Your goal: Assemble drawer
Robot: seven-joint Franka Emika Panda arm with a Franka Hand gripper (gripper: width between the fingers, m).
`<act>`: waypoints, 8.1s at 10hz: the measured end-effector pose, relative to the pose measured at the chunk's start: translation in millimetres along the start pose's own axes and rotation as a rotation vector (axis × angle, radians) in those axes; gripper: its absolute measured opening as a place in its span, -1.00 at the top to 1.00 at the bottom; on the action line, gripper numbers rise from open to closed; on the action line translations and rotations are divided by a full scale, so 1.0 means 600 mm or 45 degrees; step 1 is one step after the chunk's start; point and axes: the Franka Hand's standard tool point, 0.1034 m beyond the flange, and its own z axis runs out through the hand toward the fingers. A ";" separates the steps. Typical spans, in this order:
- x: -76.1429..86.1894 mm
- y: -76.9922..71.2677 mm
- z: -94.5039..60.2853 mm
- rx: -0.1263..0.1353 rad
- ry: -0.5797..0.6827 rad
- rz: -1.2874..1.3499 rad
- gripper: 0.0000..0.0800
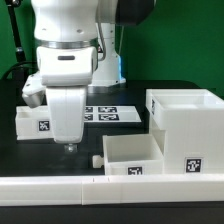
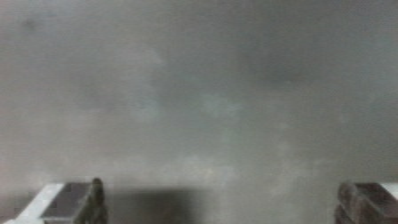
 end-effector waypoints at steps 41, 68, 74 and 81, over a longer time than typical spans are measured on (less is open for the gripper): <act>0.024 -0.117 -0.036 -0.022 0.103 0.622 -0.62; -0.019 -0.248 0.064 -0.140 0.069 1.823 -0.62; -0.030 -0.266 0.071 -0.133 0.062 1.820 -0.35; -0.030 -0.266 0.071 -0.133 0.062 1.820 0.90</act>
Offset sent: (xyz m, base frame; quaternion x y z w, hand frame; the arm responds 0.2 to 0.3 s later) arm 0.0316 0.0405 -0.0001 -0.0020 0.1383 -0.0484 0.9892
